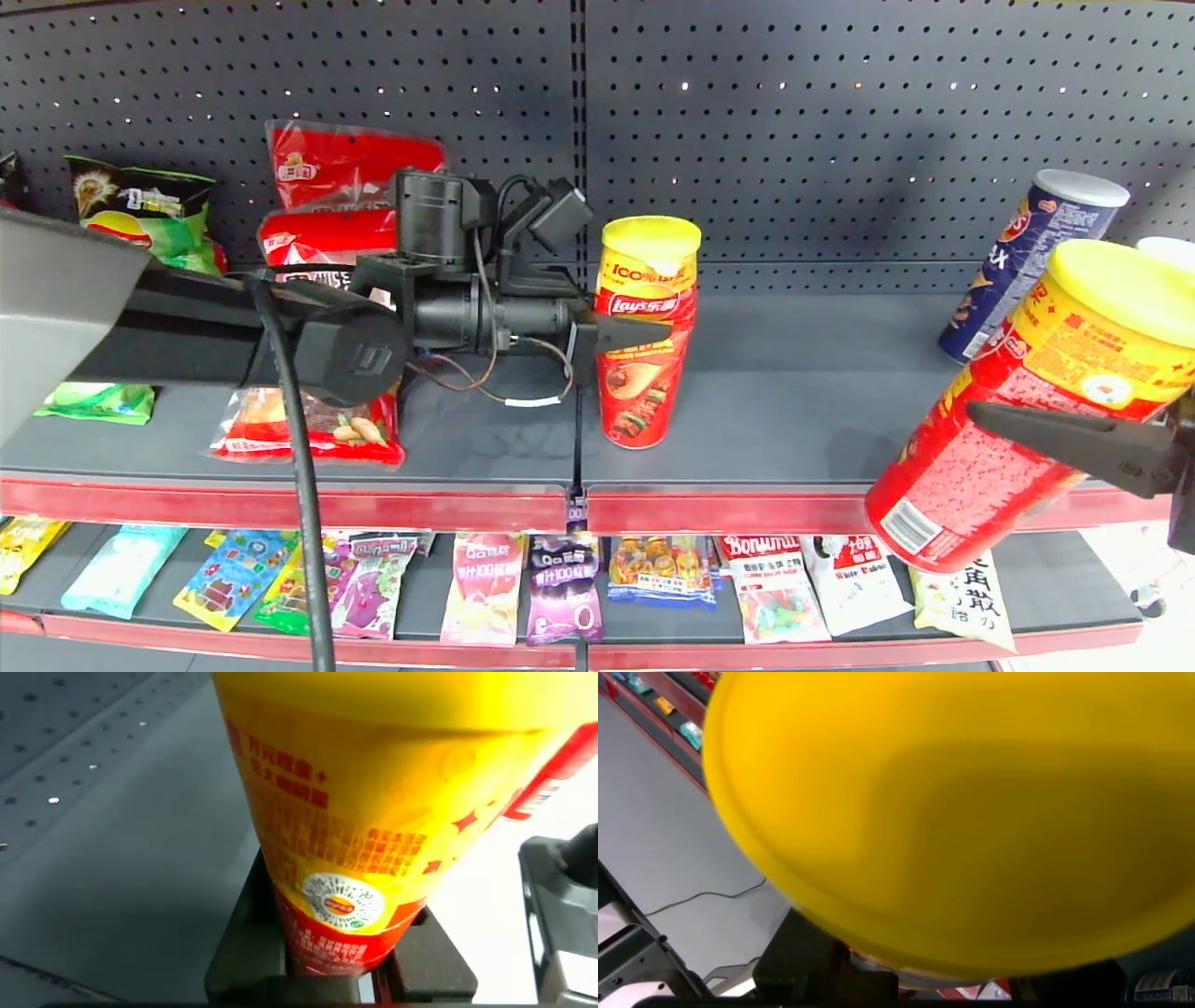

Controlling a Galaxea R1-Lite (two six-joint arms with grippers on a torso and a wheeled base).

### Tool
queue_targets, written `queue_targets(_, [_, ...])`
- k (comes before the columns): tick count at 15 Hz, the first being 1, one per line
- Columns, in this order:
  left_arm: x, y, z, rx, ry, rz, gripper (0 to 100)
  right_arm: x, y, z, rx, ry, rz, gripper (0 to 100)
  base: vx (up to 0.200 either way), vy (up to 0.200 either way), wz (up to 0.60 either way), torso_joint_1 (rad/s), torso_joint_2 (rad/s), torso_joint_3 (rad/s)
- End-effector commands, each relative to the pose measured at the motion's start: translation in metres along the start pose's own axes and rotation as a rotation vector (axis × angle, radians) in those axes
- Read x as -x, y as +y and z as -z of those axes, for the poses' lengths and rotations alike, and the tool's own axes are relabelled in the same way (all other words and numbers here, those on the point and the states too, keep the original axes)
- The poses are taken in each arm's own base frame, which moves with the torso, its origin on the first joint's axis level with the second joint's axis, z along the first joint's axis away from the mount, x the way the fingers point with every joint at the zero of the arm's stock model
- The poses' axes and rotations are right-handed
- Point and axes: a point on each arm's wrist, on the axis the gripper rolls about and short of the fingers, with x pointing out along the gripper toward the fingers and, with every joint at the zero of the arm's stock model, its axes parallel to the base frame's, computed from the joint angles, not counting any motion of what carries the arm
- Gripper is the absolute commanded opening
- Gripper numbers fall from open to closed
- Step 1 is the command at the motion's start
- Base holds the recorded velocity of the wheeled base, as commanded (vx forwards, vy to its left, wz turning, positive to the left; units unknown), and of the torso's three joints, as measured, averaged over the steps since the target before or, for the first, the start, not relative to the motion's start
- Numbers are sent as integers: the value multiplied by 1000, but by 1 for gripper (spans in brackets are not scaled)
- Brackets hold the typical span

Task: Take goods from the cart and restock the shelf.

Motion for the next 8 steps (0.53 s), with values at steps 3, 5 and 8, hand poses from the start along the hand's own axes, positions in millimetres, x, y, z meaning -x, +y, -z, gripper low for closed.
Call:
queue_targets(3, [2, -13, -8, -10, -11, 17, 0, -4, -1, 0, -3, 10, -2, 0, 0, 0, 0, 0, 0, 0])
queue_targets(5, [4, -16, -4, -2, -1, 9, 0, -5, -2, 0, -3, 12, -3, 0, 0, 0, 0, 0, 0, 0])
queue_targets(8, [8, -22, -3, 4, 6, 15, 0, -5, -2, 0, -4, 13, -3, 0, 0, 0, 0, 0, 0, 0])
